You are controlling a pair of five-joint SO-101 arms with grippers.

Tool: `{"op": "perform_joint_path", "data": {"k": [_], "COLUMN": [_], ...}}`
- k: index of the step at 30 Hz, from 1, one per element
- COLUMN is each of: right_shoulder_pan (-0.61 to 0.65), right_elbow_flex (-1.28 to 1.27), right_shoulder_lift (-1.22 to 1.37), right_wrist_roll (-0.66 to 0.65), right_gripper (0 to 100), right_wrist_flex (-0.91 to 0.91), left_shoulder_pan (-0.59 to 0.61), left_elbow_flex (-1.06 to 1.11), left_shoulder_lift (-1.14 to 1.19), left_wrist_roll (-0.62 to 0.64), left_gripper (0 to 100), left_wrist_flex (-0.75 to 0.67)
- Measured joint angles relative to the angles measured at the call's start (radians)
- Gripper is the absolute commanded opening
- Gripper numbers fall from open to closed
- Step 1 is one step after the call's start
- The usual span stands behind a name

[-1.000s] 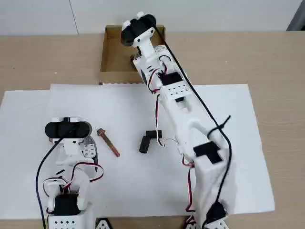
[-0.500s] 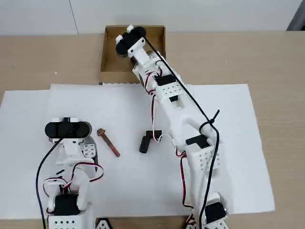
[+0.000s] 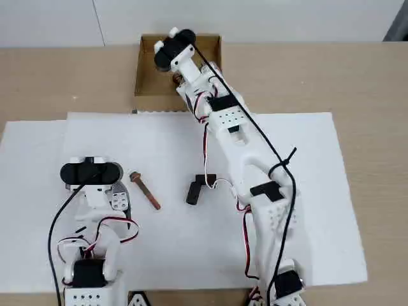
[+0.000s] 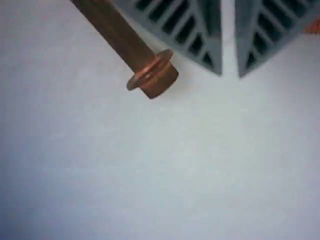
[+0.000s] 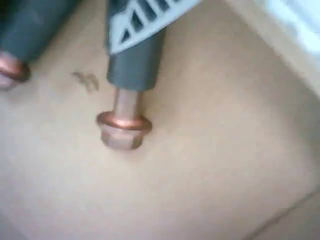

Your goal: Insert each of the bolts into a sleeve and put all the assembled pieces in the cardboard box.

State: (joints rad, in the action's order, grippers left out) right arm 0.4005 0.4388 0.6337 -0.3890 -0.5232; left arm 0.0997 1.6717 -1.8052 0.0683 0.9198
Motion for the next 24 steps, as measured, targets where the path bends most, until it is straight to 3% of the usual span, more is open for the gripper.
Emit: {"op": "perform_joint_path", "data": {"k": [5,24], "right_shoulder_pan": [0.000,0.002], "right_elbow_flex": [0.000,0.000], "right_shoulder_lift": [-0.097,-0.281], "right_wrist_roll": [0.000,0.002], "right_gripper": [0.4,0.3], "right_wrist_flex": [-0.189,-0.822], "left_shoulder_pan": [0.000,0.000], "left_elbow_flex": [0.000,0.002], "left_shoulder_lift": [0.000,0.000], "left_wrist_roll": [0.000,0.000], "left_gripper": [0,0], "left_wrist_flex": [0.000,0.000]}}
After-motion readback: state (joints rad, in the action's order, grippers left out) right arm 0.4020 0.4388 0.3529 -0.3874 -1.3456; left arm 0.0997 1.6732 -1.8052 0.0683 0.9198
